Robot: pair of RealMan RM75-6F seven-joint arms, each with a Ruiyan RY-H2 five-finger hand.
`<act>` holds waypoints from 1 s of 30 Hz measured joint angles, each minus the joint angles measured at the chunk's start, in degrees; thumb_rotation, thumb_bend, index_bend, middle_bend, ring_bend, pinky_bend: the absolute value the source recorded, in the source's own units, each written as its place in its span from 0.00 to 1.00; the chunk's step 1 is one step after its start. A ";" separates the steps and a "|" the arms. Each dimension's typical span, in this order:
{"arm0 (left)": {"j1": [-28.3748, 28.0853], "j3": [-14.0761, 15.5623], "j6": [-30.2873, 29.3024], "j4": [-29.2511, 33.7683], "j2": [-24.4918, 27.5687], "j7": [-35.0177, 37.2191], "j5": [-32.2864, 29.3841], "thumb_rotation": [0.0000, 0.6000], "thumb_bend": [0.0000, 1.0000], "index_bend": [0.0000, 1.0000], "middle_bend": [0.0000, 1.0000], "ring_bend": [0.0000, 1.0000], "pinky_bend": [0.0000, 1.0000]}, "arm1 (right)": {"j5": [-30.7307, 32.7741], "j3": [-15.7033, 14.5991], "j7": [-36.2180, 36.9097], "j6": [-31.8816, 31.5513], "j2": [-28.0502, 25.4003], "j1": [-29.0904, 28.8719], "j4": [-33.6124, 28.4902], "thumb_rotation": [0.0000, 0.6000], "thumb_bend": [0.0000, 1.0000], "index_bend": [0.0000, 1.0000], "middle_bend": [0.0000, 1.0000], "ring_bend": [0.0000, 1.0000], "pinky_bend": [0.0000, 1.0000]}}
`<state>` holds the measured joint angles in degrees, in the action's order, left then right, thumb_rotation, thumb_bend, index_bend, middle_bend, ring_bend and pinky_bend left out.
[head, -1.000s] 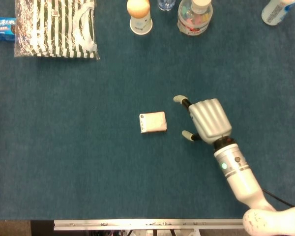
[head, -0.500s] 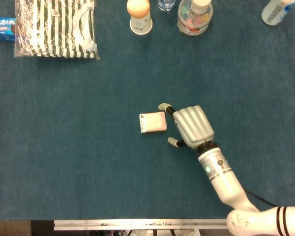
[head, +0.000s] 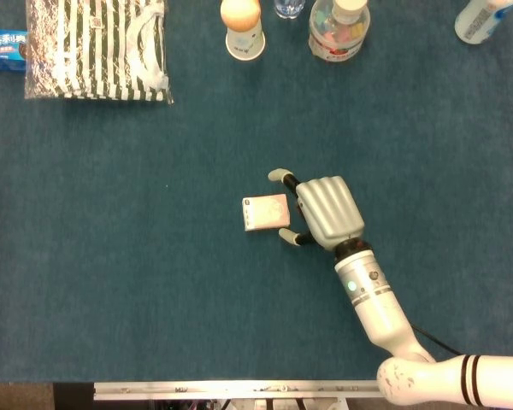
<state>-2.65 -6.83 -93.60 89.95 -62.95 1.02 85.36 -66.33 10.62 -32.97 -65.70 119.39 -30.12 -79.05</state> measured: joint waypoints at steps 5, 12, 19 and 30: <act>-0.11 0.25 0.28 0.00 -0.12 -0.17 0.29 1.00 0.01 0.61 0.58 0.39 0.50 | 2.13 0.87 0.48 1.52 0.58 -0.45 0.67 1.00 0.00 0.30 1.00 1.00 1.00; -0.16 0.37 0.41 -0.01 -0.25 -0.37 0.39 1.00 0.00 0.61 0.58 0.39 0.50 | 3.94 1.69 1.14 2.77 0.81 -1.06 1.13 1.00 0.00 0.34 1.00 1.00 1.00; -0.07 0.32 0.20 0.12 -0.19 -0.34 0.39 1.00 0.00 0.61 0.58 0.39 0.50 | 4.70 2.09 2.34 3.17 0.97 -1.35 1.35 1.00 0.00 0.39 1.00 1.00 1.00; -0.01 0.39 0.05 0.23 -0.09 -0.23 0.62 1.00 0.00 0.61 0.58 0.39 0.50 | 6.73 2.59 2.21 3.33 0.72 -1.80 1.22 1.00 0.00 0.49 1.00 1.00 1.00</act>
<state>-2.66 -6.44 -93.56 90.18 -63.04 0.79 85.97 -59.60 13.21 -30.76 -62.36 120.11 -31.92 -77.84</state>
